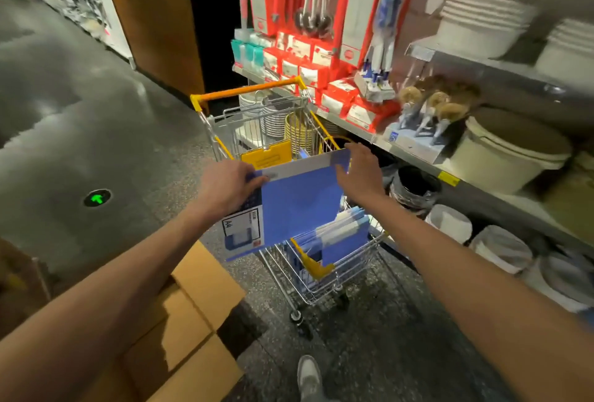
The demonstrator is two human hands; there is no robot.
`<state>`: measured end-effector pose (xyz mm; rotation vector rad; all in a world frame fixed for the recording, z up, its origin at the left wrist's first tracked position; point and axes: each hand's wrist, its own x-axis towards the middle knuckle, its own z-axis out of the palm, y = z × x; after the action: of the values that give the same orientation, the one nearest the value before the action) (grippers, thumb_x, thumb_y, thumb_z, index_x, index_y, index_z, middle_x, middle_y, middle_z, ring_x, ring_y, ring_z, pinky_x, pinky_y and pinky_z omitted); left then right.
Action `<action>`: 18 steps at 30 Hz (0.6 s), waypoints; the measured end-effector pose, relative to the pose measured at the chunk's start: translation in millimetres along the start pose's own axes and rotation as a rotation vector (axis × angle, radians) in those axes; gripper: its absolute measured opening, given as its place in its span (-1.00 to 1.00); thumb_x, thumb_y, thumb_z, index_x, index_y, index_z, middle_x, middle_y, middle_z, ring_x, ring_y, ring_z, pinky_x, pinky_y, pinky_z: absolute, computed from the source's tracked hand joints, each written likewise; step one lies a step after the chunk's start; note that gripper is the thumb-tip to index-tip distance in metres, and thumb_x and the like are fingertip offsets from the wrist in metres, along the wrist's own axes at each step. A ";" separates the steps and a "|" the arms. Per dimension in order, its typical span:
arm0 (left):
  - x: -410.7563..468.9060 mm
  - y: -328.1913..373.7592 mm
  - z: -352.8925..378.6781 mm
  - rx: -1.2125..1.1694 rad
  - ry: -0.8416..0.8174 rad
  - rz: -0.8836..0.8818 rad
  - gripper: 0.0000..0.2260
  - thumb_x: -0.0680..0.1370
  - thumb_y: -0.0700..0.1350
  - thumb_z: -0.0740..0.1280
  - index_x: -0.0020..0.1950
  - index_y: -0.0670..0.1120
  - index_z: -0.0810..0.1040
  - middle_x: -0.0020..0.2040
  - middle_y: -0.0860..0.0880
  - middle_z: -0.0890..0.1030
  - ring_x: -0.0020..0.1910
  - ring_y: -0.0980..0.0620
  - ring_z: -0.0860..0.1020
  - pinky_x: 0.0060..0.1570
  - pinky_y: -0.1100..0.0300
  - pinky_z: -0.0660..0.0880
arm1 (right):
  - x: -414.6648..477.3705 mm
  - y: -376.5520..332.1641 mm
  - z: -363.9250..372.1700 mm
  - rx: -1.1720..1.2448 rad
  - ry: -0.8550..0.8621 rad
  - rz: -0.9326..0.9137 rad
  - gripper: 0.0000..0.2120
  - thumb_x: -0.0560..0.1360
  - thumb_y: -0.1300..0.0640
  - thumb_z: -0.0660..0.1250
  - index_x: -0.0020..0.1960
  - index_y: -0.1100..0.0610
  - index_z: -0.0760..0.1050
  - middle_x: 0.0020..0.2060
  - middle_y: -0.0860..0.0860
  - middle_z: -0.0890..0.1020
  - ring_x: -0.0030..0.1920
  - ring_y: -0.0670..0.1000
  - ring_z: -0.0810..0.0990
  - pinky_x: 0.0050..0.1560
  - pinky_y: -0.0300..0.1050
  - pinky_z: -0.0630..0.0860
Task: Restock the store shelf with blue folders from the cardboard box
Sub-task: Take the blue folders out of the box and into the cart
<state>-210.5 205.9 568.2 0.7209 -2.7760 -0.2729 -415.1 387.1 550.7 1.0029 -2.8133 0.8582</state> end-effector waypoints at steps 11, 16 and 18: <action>100.4 92.1 95.6 -0.033 -0.145 0.005 -0.51 0.64 0.26 0.19 -0.23 -0.09 0.56 -0.30 -0.05 0.56 -0.27 -0.08 0.55 -0.33 0.12 0.34 | 10.3 130.3 36.3 0.581 -0.242 0.588 -0.82 0.64 0.06 0.24 0.15 0.13 0.50 -0.09 0.07 0.55 -0.18 0.02 0.52 -0.13 0.01 0.58; 151.6 114.4 142.5 0.003 -0.178 -0.005 -0.54 0.64 0.24 0.20 -0.13 -0.11 0.61 -0.22 -0.06 0.56 -0.17 -0.11 0.52 -0.25 0.10 0.29 | 59.1 165.1 68.3 0.808 -0.309 0.770 -0.71 0.62 -0.09 0.26 0.15 0.13 0.48 -0.05 0.08 0.52 -0.11 0.08 0.52 -0.24 -0.03 0.59; 168.9 118.0 158.9 -0.017 -0.218 -0.011 -0.53 0.64 0.23 0.21 -0.18 -0.13 0.58 -0.30 -0.03 0.48 -0.23 -0.10 0.50 -0.33 0.10 0.23 | 74.4 176.7 81.6 0.856 -0.350 0.828 -0.69 0.62 -0.12 0.24 0.13 0.13 0.47 -0.06 0.12 0.51 -0.08 0.12 0.51 -0.30 -0.04 0.59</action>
<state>-452.8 241.4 480.3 0.7426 -2.9707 -0.3987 -566.8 415.6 410.8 -0.1542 -3.1667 2.2750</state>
